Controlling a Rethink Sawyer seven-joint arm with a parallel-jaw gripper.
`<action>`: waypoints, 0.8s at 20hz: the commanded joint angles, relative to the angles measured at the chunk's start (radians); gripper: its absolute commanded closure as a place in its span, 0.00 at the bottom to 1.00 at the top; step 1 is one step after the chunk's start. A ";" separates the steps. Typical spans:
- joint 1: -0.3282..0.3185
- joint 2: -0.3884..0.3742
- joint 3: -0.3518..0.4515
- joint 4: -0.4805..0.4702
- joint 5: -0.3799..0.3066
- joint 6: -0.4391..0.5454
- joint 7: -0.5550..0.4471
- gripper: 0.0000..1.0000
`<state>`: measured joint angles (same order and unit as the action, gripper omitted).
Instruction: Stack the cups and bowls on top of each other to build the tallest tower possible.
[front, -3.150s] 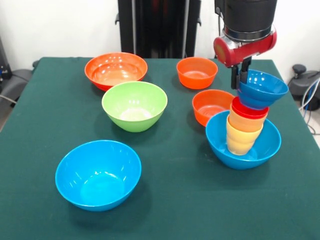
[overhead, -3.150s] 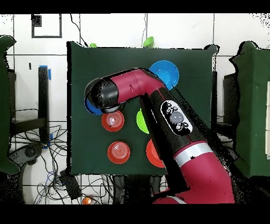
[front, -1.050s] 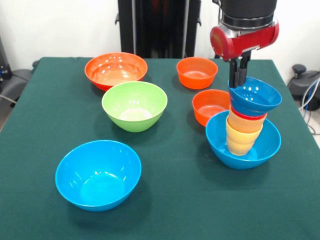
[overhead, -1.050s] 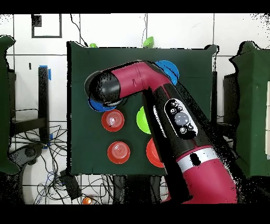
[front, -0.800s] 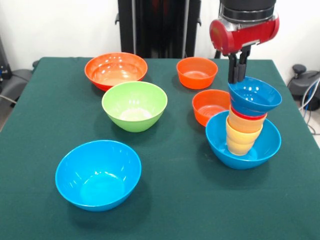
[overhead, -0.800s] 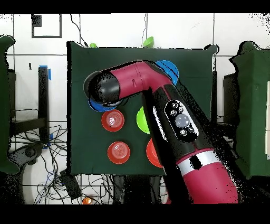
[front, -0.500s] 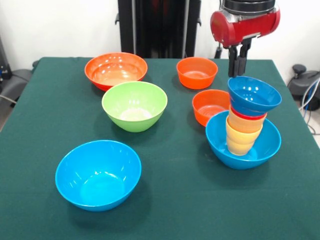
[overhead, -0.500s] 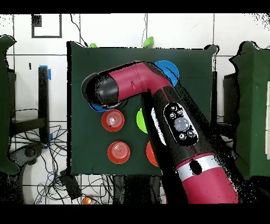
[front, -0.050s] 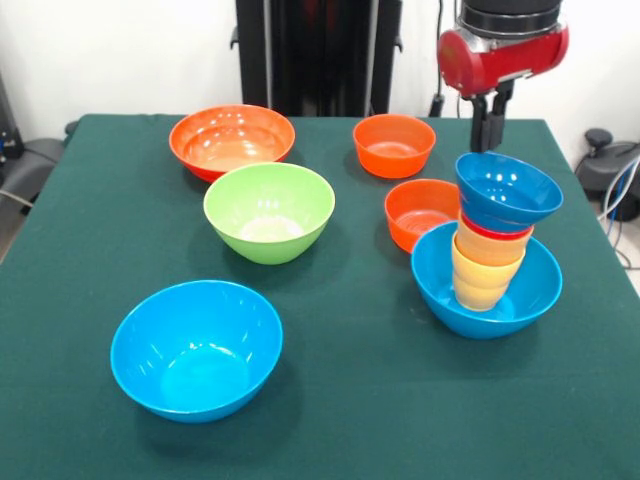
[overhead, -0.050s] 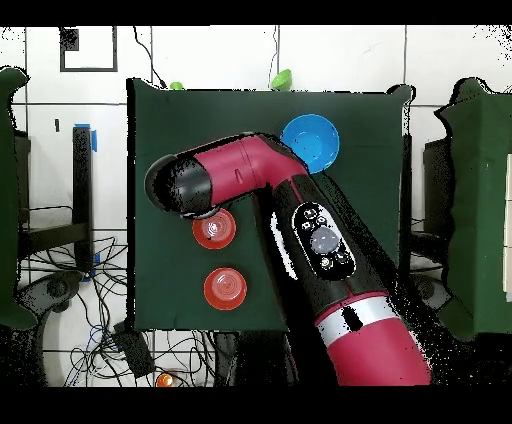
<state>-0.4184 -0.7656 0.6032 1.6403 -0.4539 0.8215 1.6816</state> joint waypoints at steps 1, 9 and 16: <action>0.048 0.045 -0.084 0.088 0.018 -0.099 0.216 1.00; 0.062 0.037 -0.118 0.118 0.030 -0.140 0.208 1.00; 0.067 0.074 -0.147 0.005 -0.058 -0.095 0.092 1.00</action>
<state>-0.3668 -0.7599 0.5329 1.6941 -0.4360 0.7174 1.7358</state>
